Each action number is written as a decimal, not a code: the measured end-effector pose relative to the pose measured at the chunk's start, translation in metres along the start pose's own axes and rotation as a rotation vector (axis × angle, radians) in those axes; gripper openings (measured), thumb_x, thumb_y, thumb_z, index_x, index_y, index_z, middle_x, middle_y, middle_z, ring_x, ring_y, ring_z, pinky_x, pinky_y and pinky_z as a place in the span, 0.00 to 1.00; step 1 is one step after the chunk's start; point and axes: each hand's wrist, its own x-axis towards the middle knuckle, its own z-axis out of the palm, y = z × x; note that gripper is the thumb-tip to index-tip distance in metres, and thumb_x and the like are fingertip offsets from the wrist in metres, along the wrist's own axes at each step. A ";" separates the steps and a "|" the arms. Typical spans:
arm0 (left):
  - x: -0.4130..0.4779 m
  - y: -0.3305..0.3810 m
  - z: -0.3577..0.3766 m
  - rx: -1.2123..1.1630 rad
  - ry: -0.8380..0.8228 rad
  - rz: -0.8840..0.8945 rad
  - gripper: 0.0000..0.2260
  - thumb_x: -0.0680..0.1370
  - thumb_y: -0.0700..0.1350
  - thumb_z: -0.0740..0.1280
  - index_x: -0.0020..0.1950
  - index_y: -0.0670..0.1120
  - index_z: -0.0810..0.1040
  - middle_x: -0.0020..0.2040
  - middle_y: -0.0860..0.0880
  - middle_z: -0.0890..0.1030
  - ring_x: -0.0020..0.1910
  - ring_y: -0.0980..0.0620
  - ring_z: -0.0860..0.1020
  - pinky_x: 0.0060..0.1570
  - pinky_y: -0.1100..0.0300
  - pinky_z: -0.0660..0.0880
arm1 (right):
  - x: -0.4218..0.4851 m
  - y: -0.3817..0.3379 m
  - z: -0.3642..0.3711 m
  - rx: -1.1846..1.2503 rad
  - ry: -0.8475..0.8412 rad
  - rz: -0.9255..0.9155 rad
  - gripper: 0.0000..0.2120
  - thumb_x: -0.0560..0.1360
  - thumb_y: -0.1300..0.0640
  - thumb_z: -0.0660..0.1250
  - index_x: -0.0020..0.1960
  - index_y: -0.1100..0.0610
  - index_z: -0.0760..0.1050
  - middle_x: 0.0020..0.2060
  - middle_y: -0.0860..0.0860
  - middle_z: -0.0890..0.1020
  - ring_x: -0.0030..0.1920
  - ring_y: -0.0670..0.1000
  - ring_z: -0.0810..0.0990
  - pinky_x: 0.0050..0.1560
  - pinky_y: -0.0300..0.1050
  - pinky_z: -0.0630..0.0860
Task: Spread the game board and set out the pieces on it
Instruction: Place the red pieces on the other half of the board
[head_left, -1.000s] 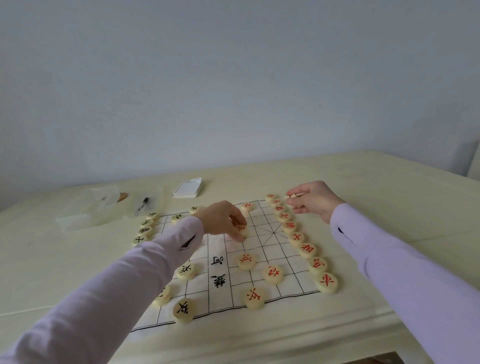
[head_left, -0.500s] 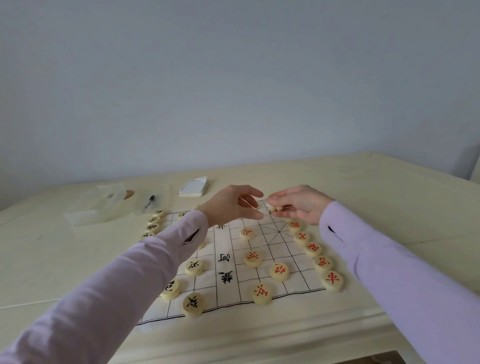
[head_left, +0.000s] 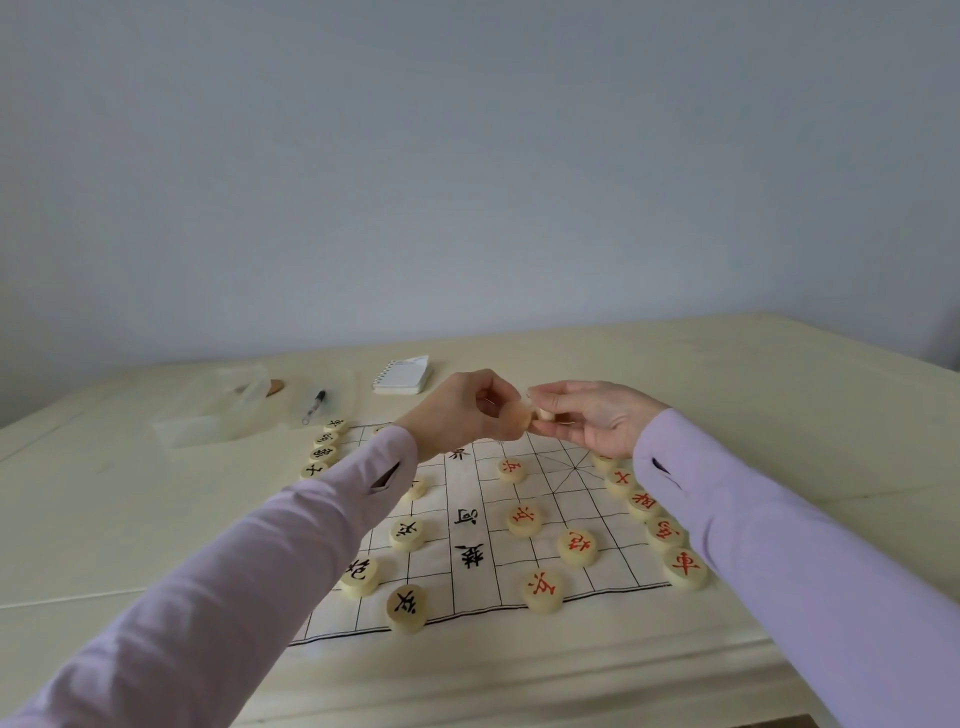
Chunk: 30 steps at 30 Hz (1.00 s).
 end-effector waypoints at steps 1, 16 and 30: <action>-0.001 -0.001 -0.001 -0.019 -0.007 -0.005 0.13 0.70 0.36 0.74 0.51 0.43 0.75 0.44 0.48 0.82 0.42 0.54 0.80 0.54 0.54 0.77 | 0.001 0.000 0.001 0.024 0.005 0.006 0.06 0.71 0.65 0.70 0.48 0.64 0.77 0.47 0.59 0.78 0.48 0.56 0.80 0.36 0.37 0.81; 0.033 -0.030 -0.002 0.200 0.142 -0.229 0.11 0.70 0.46 0.75 0.49 0.42 0.83 0.41 0.47 0.79 0.40 0.51 0.75 0.42 0.62 0.74 | 0.006 -0.004 -0.010 0.187 0.155 0.024 0.05 0.70 0.71 0.69 0.45 0.68 0.75 0.42 0.60 0.79 0.51 0.59 0.80 0.39 0.43 0.82; 0.045 -0.036 0.001 0.281 0.079 -0.179 0.21 0.71 0.44 0.74 0.63 0.43 0.77 0.52 0.48 0.80 0.49 0.50 0.78 0.47 0.62 0.76 | 0.007 -0.001 -0.014 -0.060 0.180 -0.049 0.17 0.68 0.69 0.73 0.56 0.71 0.75 0.43 0.58 0.81 0.44 0.51 0.81 0.50 0.42 0.80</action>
